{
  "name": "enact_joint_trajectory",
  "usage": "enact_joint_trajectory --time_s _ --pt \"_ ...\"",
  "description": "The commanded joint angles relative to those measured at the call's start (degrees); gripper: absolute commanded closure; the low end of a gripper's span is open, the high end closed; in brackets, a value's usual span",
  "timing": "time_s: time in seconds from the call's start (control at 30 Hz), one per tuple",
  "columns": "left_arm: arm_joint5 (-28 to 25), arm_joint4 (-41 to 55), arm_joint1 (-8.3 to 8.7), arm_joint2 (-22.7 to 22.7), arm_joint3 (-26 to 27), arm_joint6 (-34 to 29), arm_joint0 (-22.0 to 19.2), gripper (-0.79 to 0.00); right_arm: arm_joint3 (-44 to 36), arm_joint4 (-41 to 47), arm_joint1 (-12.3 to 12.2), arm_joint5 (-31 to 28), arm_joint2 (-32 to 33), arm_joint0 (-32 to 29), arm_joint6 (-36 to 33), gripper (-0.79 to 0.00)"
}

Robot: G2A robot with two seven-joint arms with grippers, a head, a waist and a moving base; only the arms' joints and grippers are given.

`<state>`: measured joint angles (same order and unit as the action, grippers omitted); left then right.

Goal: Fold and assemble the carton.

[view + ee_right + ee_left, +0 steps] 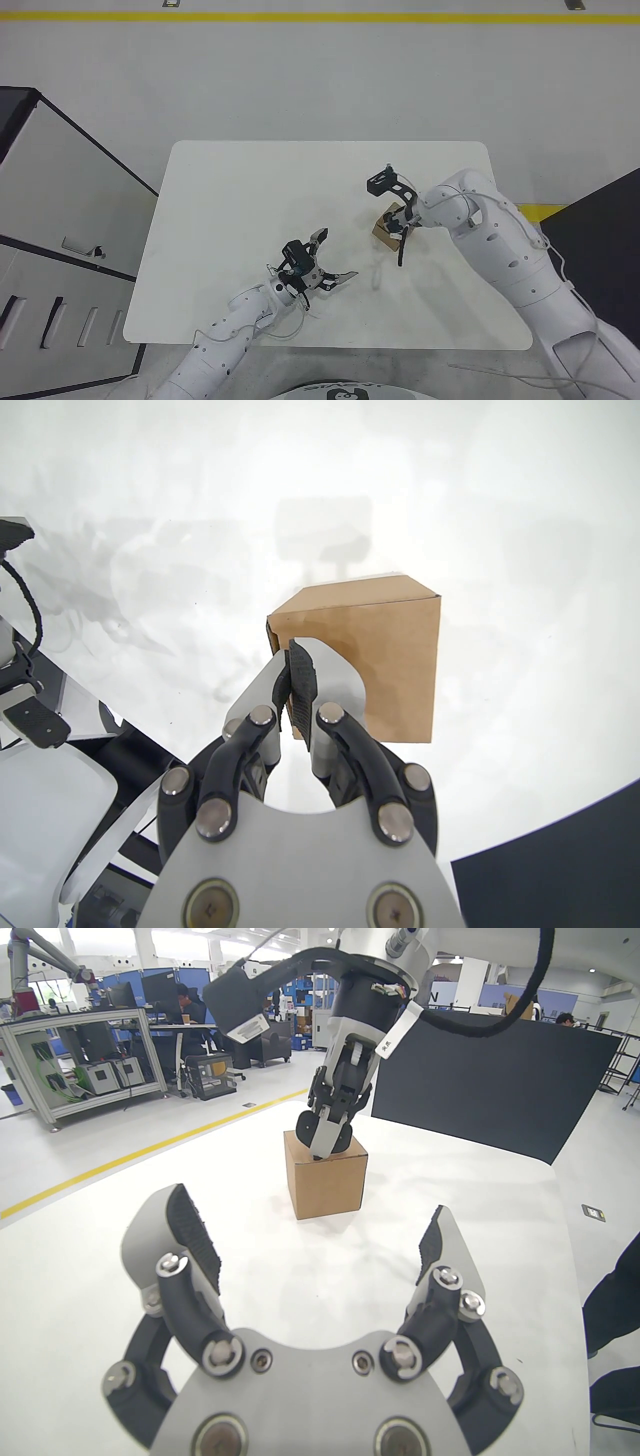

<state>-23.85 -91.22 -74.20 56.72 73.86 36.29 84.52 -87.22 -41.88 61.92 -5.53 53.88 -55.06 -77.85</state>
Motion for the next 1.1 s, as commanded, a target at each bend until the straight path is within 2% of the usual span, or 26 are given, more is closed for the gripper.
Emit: enact_joint_trajectory --time_s 0.0,0.13,0.27,0.3,0.33,0.4,0.43,0.47,0.87,0.97,1.07 --pt "0.0 0.0 0.00 0.0 0.0 0.0 0.0 -0.785 -0.8 0.7 -0.2 0.1 1.0 -0.3 0.1 0.000" --pt "0.0 0.0 0.00 0.0 0.0 0.0 0.0 -0.785 -3.2 4.5 -1.1 -0.5 5.1 -2.2 0.3 0.000" --pt "0.0 0.0 0.00 0.0 0.0 0.0 0.0 -0.785 -5.6 10.3 -2.4 -1.9 12.3 -5.6 1.7 0.000" --pt "0.0 0.0 0.00 0.0 0.0 0.0 0.0 -0.785 -6.3 12.1 -2.8 -2.5 14.4 -6.8 1.9 -0.040" --pt "0.0 0.0 0.00 0.0 0.0 0.0 0.0 -0.785 -7.0 14.1 -3.2 -3.2 16.5 -8.1 2.2 -0.175" --pt "0.0 0.0 0.00 0.0 0.0 0.0 0.0 -0.785 -8.0 19.2 -3.8 -5.4 21.0 -10.7 2.9 -0.363" --pt "0.0 0.0 0.00 0.0 0.0 0.0 0.0 -0.785 -8.2 21.5 -4.2 -6.7 23.1 -11.9 2.9 -0.610" --pt "0.0 0.0 0.00 0.0 0.0 0.0 0.0 -0.785 -8.3 24.5 -4.5 -8.1 24.8 -13.1 2.2 -0.785" --pt "0.2 0.3 -0.02 0.0 0.1 0.0 0.1 -0.785 -8.2 24.8 -4.5 -8.1 25.3 -13.6 3.6 -0.785" --pt "0.8 3.1 -0.30 -0.6 1.1 0.4 0.8 -0.785 -7.8 28.9 -5.0 -10.8 28.5 -16.2 5.5 -0.785" --pt "4.0 3.4 -0.84 -2.4 1.1 1.4 1.1 -0.785 -5.6 38.4 -5.4 -14.5 32.9 -19.1 5.4 -0.785"
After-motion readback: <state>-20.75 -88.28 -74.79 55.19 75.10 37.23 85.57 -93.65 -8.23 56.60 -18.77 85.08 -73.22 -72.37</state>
